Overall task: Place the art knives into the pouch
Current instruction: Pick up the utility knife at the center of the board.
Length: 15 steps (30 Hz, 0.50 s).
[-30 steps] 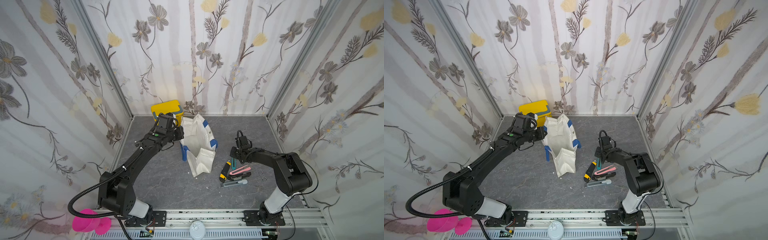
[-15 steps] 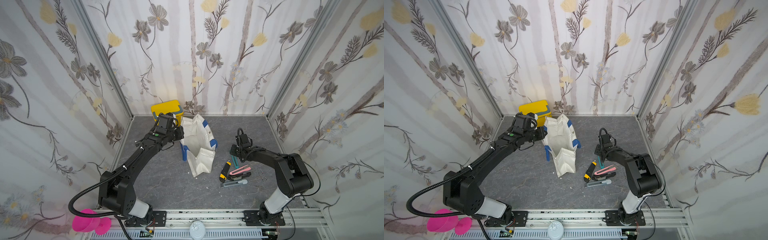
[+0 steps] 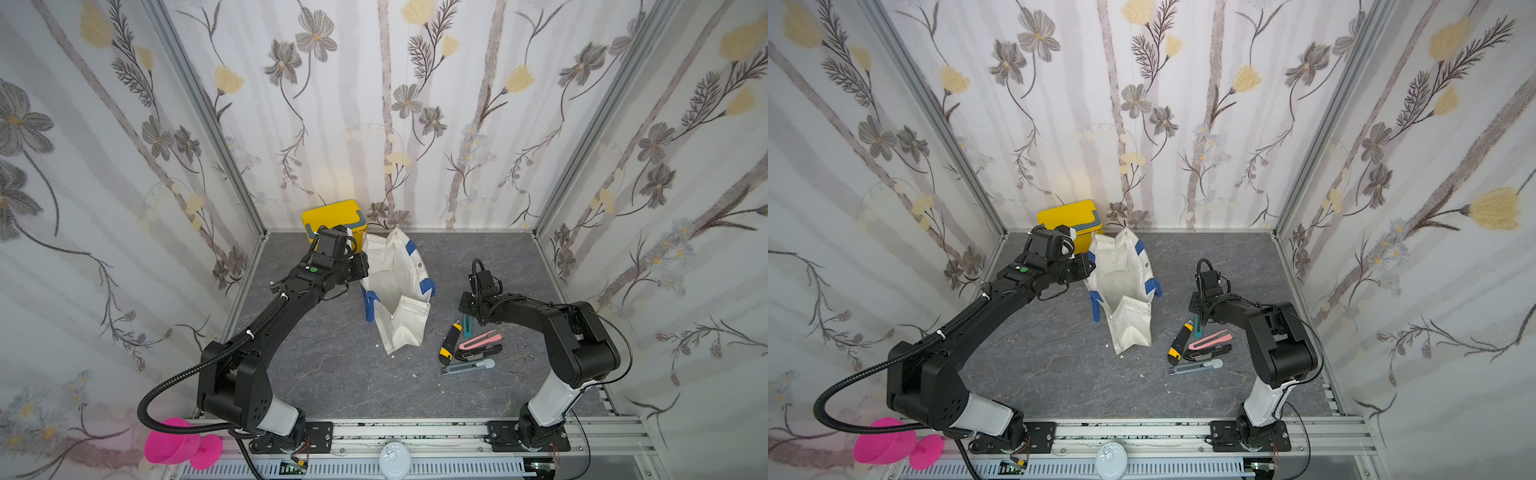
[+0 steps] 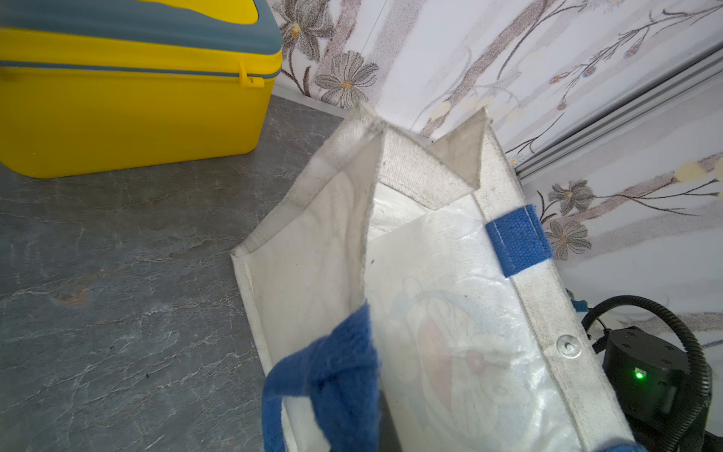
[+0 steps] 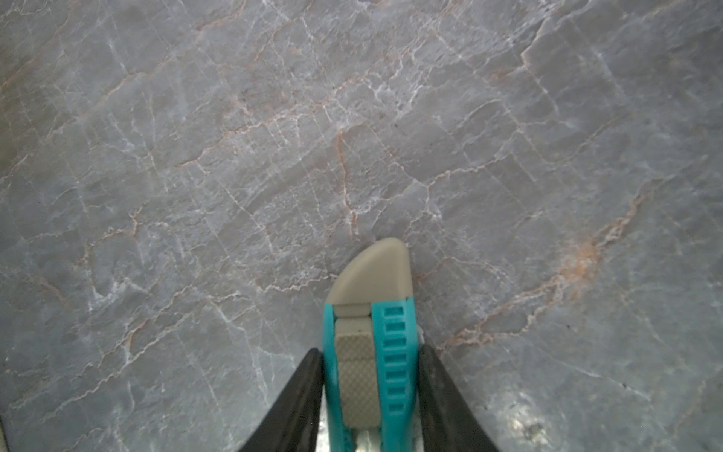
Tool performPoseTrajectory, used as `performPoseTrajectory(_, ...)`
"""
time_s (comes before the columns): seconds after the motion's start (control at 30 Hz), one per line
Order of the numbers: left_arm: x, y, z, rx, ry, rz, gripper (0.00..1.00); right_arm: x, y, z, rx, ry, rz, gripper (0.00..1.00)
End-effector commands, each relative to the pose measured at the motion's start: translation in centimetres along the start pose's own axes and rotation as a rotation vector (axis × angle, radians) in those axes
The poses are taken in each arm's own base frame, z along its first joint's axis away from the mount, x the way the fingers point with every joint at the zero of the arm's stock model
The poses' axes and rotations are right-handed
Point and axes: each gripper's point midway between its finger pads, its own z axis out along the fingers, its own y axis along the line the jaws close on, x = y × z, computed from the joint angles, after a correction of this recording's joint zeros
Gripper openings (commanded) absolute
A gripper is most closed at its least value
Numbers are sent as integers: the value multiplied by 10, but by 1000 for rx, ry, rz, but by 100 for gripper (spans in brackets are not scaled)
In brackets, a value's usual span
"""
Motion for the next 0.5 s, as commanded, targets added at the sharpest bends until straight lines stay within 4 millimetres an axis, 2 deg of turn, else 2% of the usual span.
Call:
performPoseTrajectory(0.0,-8,-7,-1,30,-23,0,0,14,-12,3,46,41,-1,39)
performPoseTrajectory(0.27,-6,-7,2,33,-15,-2,0,13,4,-9,-70,25,41,40)
performPoseTrajectory(0.37,-4,-7,4,38,-5,-5,0,15,2,-8,-69,24,58,35)
performPoseTrajectory(0.47,-4,-7,4,39,-3,-5,0,18,-5,-5,-36,22,61,36)
